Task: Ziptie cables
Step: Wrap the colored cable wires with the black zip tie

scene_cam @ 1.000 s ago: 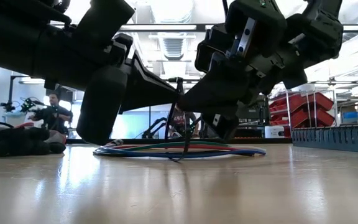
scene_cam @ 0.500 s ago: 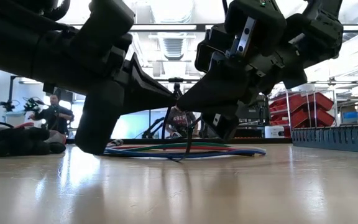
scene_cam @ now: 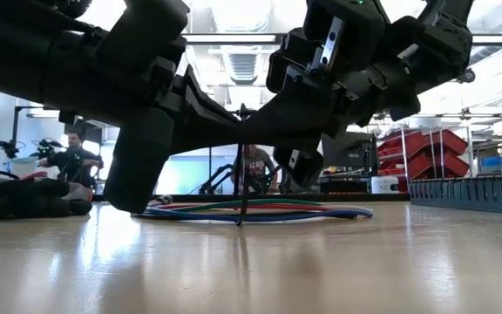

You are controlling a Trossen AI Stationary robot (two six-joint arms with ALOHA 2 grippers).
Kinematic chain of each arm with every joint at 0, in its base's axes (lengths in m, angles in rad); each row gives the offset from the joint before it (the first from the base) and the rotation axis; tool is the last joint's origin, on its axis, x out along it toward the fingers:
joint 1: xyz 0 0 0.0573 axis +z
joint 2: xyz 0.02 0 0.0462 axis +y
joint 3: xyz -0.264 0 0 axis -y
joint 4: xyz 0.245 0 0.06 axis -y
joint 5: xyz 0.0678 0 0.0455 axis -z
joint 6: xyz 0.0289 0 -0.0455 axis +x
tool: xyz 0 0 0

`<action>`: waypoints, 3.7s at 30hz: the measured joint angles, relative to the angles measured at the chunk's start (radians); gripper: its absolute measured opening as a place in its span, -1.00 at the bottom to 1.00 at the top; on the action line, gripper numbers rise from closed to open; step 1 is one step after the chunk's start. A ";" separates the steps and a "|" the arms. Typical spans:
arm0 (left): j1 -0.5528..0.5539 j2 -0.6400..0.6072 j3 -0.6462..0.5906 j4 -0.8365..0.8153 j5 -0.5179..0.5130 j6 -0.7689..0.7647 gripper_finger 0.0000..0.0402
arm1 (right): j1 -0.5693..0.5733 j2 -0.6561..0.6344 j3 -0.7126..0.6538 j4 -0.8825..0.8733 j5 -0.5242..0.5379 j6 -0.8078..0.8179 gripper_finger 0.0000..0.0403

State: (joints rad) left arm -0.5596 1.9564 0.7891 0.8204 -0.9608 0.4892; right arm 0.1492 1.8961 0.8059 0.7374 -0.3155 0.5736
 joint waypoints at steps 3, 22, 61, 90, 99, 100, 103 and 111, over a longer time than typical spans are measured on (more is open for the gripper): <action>-0.004 -0.001 0.000 -0.020 0.000 0.000 -1.00 | -0.004 0.000 0.002 -0.001 -0.006 -0.006 -1.00; -0.027 0.000 0.000 -0.085 -0.071 0.082 -1.00 | -0.039 0.000 0.004 0.000 -0.013 0.002 -1.00; -0.026 0.002 -0.002 -0.158 -0.104 -0.225 -1.00 | 0.083 -0.090 0.004 -0.191 0.296 -0.205 -0.39; 0.000 0.002 -0.005 -0.156 -0.106 -0.275 -1.00 | 0.267 0.035 0.204 -0.352 1.075 -0.113 -0.12; 0.000 0.002 -0.005 -0.154 -0.106 -0.275 -1.00 | 0.265 0.039 0.204 -0.343 1.041 -0.074 -0.34; 0.000 0.002 -0.005 -0.153 -0.106 -0.275 -1.00 | 0.264 0.039 0.204 -0.344 1.040 -0.074 -0.37; 0.000 0.002 -0.005 -0.149 -0.105 -0.275 -1.00 | 0.259 0.039 0.204 -0.343 1.041 -0.075 -0.43; 0.000 0.002 -0.005 -0.143 -0.106 -0.275 -1.00 | 0.250 0.053 0.202 -0.339 1.030 -0.075 -0.55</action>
State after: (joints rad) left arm -0.5594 1.9583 0.7845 0.6772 -1.0664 0.2147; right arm 0.3988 1.9491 1.0080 0.3980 0.7142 0.4982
